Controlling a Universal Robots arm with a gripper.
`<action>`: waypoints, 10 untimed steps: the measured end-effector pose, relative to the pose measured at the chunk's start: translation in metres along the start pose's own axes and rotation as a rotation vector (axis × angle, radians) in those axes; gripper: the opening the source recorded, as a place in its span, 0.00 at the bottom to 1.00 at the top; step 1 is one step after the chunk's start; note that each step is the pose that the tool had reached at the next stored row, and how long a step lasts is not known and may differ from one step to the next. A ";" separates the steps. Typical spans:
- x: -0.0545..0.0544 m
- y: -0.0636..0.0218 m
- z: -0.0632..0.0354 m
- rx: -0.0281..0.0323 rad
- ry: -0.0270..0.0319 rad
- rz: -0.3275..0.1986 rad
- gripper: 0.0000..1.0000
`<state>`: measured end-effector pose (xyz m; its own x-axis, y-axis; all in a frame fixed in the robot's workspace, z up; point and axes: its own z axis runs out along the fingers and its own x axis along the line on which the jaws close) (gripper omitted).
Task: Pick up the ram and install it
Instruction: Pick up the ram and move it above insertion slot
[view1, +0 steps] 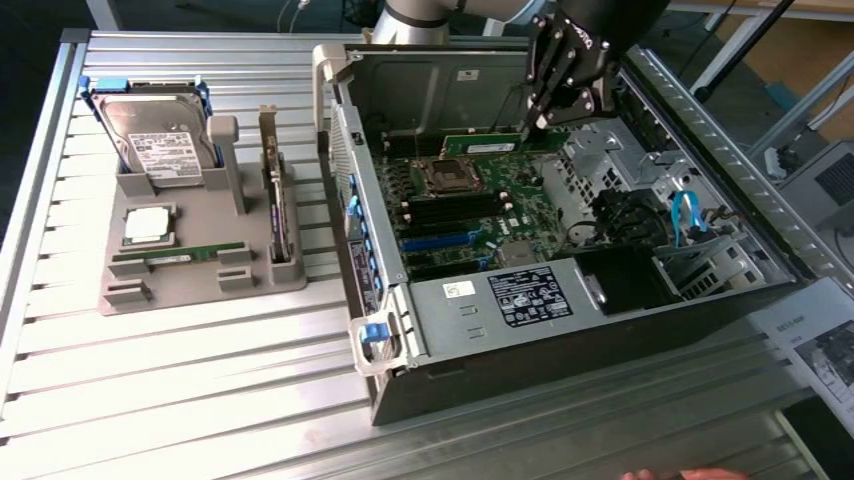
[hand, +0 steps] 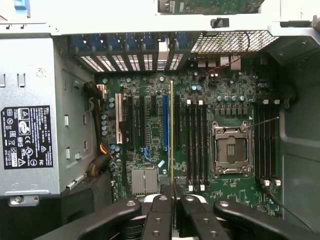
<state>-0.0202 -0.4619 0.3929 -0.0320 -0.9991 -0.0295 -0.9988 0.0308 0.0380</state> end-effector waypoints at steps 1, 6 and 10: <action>0.000 0.0000 0.0000 0.0001 0.0000 0.000 0.12; -0.003 0.0000 0.0001 0.0001 0.0000 0.000 0.12; -0.008 0.0002 0.0003 0.0000 0.0000 0.000 0.12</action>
<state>-0.0201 -0.4534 0.3928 -0.0319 -0.9991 -0.0295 -0.9988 0.0308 0.0379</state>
